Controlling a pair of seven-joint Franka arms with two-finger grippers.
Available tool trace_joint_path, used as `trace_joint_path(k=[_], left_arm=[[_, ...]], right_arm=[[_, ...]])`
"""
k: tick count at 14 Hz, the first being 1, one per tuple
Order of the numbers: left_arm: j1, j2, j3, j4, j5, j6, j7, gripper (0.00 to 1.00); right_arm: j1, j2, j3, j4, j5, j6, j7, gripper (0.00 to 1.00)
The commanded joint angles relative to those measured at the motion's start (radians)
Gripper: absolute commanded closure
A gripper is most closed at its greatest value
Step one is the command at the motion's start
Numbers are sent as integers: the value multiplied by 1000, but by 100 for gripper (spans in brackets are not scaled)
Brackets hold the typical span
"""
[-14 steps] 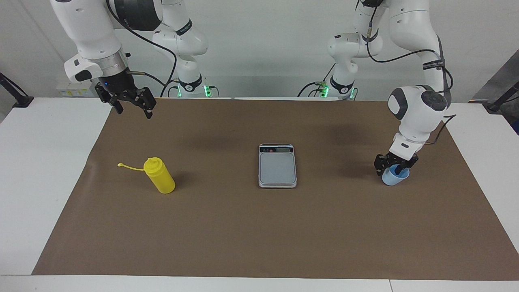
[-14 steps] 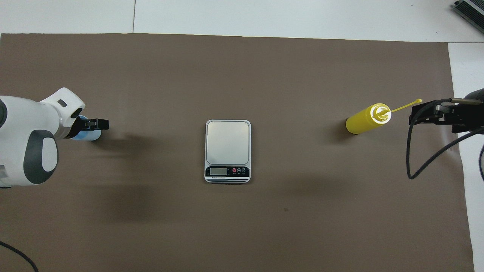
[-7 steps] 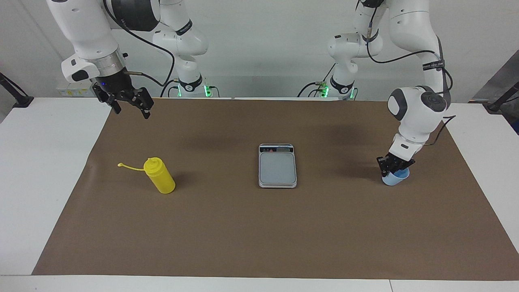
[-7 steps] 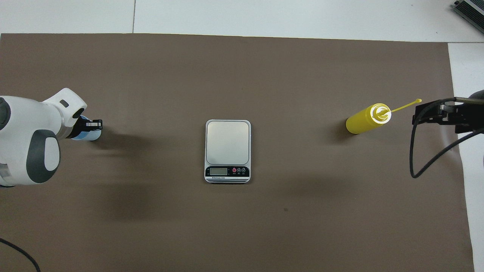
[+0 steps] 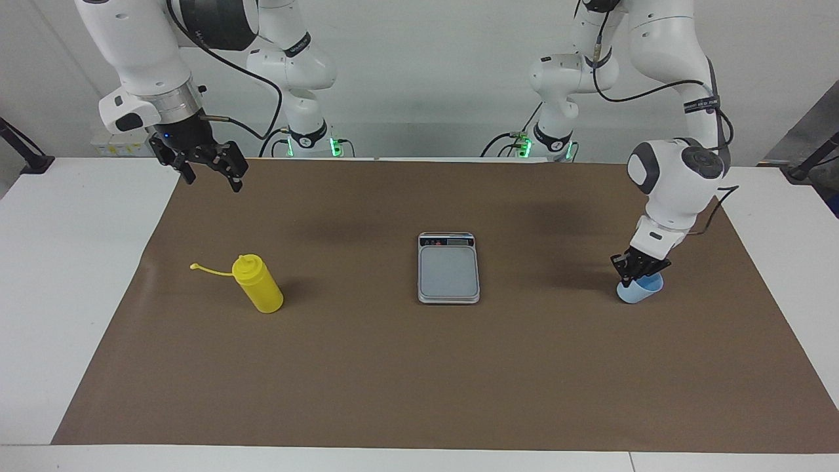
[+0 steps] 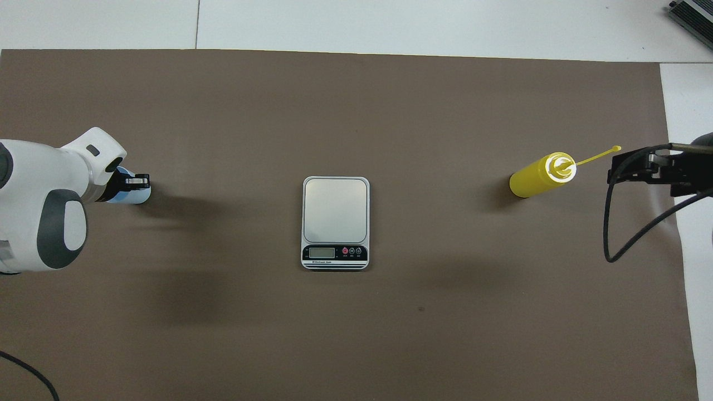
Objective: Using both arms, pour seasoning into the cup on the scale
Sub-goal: 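Carry the blue cup with the left gripper onto the scale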
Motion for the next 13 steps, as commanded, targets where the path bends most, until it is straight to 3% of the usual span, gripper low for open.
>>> trace_joint_path(k=[1, 8, 13], left_arm=[[-43, 18, 6, 30, -1, -2, -18, 94], [-220, 20, 11, 64, -5, -11, -342, 94], [-335, 32, 14, 148, 7, -142, -555, 94]], right_arm=[[-8, -22, -2, -24, 3, -1, -26, 0], [-8, -22, -2, -26, 1, -1, -26, 0], [-10, -22, -2, -26, 3, -1, -26, 0]])
